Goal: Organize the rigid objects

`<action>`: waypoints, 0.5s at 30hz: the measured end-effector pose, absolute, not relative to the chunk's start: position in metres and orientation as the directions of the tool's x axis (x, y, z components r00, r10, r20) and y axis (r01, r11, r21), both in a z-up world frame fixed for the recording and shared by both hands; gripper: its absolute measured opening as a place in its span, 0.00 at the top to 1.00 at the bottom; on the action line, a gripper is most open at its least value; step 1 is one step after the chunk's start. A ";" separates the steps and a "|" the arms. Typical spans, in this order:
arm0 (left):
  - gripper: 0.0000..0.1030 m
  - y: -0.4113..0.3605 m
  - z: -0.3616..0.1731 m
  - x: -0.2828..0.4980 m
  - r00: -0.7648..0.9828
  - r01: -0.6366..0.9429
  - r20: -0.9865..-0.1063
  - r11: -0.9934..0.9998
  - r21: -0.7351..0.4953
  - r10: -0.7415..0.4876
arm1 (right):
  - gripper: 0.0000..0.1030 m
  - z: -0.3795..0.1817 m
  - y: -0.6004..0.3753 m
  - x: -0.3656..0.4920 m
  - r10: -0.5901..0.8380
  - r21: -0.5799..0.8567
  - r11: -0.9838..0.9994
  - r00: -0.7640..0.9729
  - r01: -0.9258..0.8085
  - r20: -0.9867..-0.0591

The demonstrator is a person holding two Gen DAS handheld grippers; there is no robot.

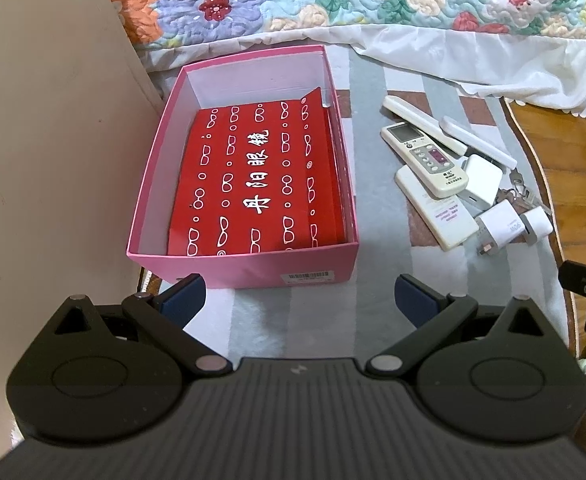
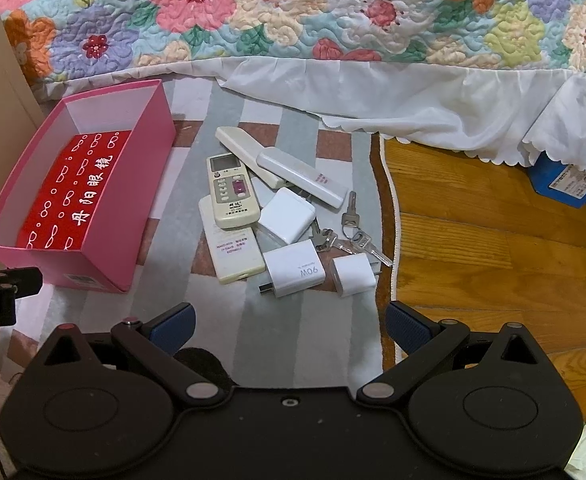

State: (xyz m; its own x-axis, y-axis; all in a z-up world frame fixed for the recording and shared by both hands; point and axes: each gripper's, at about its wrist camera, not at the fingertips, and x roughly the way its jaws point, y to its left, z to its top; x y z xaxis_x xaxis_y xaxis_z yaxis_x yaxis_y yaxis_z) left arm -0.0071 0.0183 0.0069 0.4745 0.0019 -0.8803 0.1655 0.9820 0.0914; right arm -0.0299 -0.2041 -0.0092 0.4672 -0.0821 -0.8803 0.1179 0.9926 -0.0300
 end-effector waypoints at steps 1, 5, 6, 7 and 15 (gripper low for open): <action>0.00 0.018 0.007 -0.007 0.475 0.166 -0.880 0.982 0.092 0.002 | 0.01 -0.010 -0.204 -0.030 -0.083 -0.031 0.993 0.467 0.118 -0.881; 0.00 0.018 0.007 -0.007 0.475 0.164 -0.880 0.982 0.090 0.001 | 0.01 -0.010 -0.203 -0.031 -0.085 -0.033 0.993 0.465 0.117 -0.881; 0.00 0.018 0.007 -0.007 0.474 0.164 -0.881 0.983 0.087 -0.001 | 0.01 -0.010 -0.203 -0.031 -0.085 -0.033 0.992 0.466 0.118 -0.881; 0.00 0.018 0.007 -0.007 0.472 0.165 -0.882 0.983 0.082 -0.006 | 0.01 -0.010 -0.203 -0.031 -0.085 -0.034 0.992 0.466 0.118 -0.881; 0.00 0.017 0.006 -0.006 0.457 0.172 -0.889 0.984 0.055 -0.030 | 0.01 -0.012 -0.203 -0.031 -0.087 -0.036 0.992 0.463 0.117 -0.882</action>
